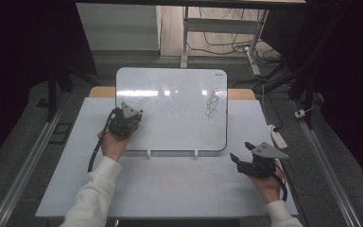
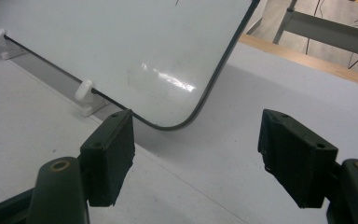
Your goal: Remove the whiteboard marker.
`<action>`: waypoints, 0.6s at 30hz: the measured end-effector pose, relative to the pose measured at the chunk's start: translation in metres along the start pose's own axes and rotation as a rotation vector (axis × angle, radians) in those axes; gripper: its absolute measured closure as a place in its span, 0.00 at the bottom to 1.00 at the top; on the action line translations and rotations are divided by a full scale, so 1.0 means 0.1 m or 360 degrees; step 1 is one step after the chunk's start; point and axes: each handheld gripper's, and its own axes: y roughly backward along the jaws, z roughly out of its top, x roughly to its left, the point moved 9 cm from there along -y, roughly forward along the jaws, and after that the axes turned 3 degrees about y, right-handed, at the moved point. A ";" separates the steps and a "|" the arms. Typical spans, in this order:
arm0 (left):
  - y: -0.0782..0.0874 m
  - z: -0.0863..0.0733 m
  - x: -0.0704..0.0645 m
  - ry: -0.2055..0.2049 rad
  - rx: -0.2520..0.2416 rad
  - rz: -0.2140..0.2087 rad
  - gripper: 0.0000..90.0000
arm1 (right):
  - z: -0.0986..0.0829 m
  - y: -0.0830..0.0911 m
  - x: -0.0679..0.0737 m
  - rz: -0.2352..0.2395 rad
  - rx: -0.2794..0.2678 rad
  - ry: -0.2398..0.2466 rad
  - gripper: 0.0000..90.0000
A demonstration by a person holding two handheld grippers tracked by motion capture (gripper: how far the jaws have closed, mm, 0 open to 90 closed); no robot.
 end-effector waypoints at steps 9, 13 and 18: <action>0.30 0.16 -0.16 0.0064 -0.0179 -0.0210 0.91 | -0.01 0.00 -0.01 0.0019 -0.0019 -0.0019 0.30; 0.40 0.20 -0.29 0.0093 -0.0232 -0.0363 0.91 | -0.03 -0.01 0.01 0.0054 -0.0012 -0.0037 0.31; 0.51 0.25 -0.50 0.0086 -0.0279 -0.0522 0.91 | -0.03 -0.02 0.07 0.0101 -0.0003 -0.0040 0.31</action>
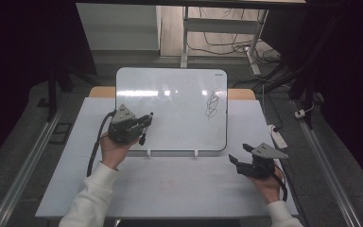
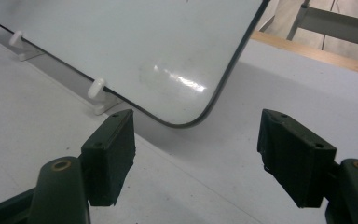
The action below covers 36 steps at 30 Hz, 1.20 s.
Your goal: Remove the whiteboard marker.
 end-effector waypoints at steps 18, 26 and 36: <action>-0.11 0.05 -0.69 -0.0054 -0.0029 -0.0365 0.91 | 0.14 -0.05 0.36 0.0207 0.0023 -0.0024 0.33; -0.20 0.01 -0.90 -0.0073 -0.0008 -0.0448 0.91 | 0.25 -0.17 0.66 0.0347 0.0031 -0.0069 0.33; -0.35 -0.09 -1.13 -0.0147 0.0006 -0.0482 0.91 | 0.28 -0.30 0.95 0.0447 0.0095 -0.0050 0.31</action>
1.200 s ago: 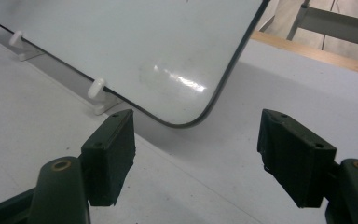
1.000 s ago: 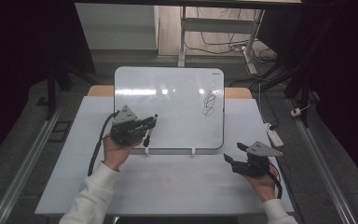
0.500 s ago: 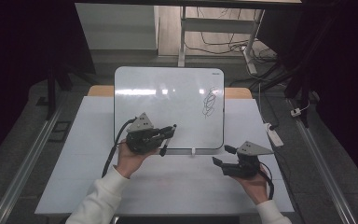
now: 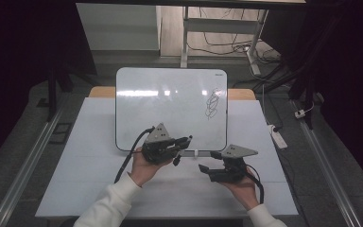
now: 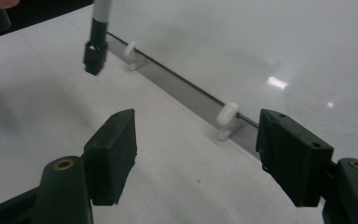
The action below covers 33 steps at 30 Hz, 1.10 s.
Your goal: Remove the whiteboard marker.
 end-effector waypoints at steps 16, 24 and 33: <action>-0.26 -0.11 -0.25 -0.0132 0.0073 -0.0011 0.90 | 0.08 -0.18 0.28 0.0178 0.0067 -0.0090 0.47; -0.31 -0.14 -0.31 -0.0163 0.0088 -0.0009 0.90 | 0.08 -0.26 0.34 0.0278 0.0106 -0.0197 0.72; -0.35 -0.15 -0.38 -0.0214 0.0103 0.0003 0.90 | 0.05 -0.31 0.36 0.0301 0.0159 -0.0274 0.83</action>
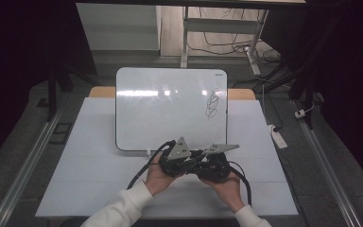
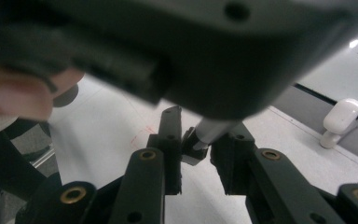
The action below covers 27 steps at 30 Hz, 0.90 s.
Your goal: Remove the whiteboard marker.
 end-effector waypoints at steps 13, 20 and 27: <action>0.15 0.00 0.12 0.0100 -0.0028 0.0052 0.52 | 0.01 0.06 -0.06 -0.0052 -0.0019 0.0019 0.86; 0.59 -0.28 0.47 0.0307 -0.0011 0.0205 0.39 | 0.09 0.28 -0.21 -0.0098 -0.0161 0.0029 0.86; 0.94 -0.70 0.57 0.0368 0.0093 0.0274 0.35 | 0.17 0.48 -0.32 -0.0151 -0.0290 0.0093 0.86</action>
